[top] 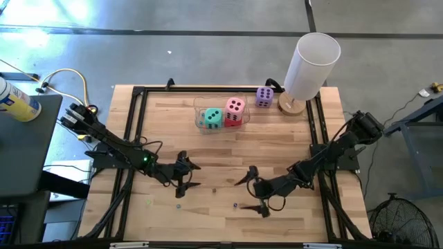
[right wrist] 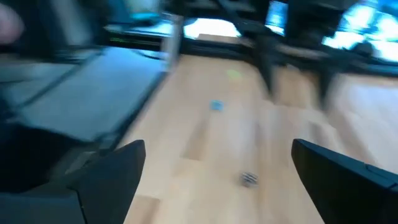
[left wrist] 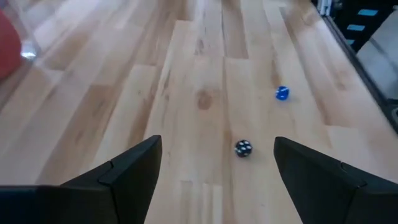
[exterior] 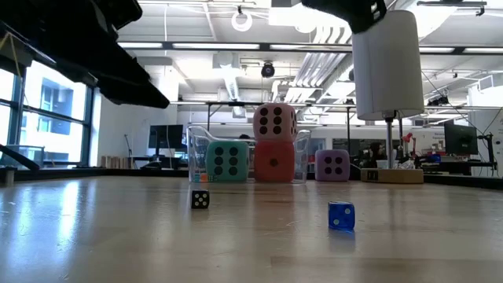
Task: Pick & Place Dice
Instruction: Put the small light blue dice into the transparent bin
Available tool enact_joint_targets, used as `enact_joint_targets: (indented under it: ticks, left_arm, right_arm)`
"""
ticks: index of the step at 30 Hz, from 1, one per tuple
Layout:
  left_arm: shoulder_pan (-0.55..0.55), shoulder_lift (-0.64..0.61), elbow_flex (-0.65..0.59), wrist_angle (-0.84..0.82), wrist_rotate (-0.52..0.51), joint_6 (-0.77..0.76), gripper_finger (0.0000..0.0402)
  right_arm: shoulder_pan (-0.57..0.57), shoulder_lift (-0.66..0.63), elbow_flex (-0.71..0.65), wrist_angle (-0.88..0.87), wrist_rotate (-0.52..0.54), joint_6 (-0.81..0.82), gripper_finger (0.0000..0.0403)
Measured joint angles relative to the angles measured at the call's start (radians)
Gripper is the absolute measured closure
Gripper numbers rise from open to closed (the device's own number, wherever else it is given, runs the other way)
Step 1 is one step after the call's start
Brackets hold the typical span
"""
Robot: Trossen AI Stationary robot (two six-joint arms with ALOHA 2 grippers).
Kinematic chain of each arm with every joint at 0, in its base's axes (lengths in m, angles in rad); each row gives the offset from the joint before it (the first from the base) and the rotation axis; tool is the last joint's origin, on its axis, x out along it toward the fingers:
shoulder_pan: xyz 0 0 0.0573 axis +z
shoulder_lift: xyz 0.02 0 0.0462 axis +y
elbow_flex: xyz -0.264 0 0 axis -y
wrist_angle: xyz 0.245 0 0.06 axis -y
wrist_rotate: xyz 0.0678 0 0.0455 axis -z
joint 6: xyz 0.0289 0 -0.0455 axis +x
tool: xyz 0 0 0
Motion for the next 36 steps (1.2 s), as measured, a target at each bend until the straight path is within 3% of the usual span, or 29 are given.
enact_joint_targets:
  ticks: [3,9,14,19,23,29,36]
  left_arm:
    - [-0.022,-0.005,0.005,0.002,0.041,-0.008,0.0099]
    - [-0.140,-0.004,0.024,0.003,0.049,-0.011,0.0099]
    - [-0.262,0.038,0.024,0.006,-0.071,-0.101,0.0099]
    - [-0.420,0.115,0.025,0.007,-0.285,-0.202,0.0114]
    - [-0.509,0.201,0.025,0.007,-0.346,-0.341,0.0138]
    - [-0.558,0.351,0.025,0.006,-0.348,-0.524,0.0164]
    - [-0.553,0.429,0.026,0.011,-0.361,-0.537,0.0180]
  right_arm:
    - [-0.003,0.000,0.000,-0.036,0.087,0.065,0.0007]
    - [0.004,0.015,0.000,-0.085,0.055,0.145,0.0007]
    - [0.015,0.049,0.000,-0.085,0.051,0.123,0.0007]
    - [0.011,0.070,0.000,-0.087,0.040,0.107,0.0007]
    - [0.000,0.070,0.000,-0.084,0.028,0.122,0.0007]
    - [0.001,0.070,0.000,-0.077,0.026,0.144,0.0007]
    - [-0.001,0.070,0.000,-0.020,0.003,0.109,0.0007]
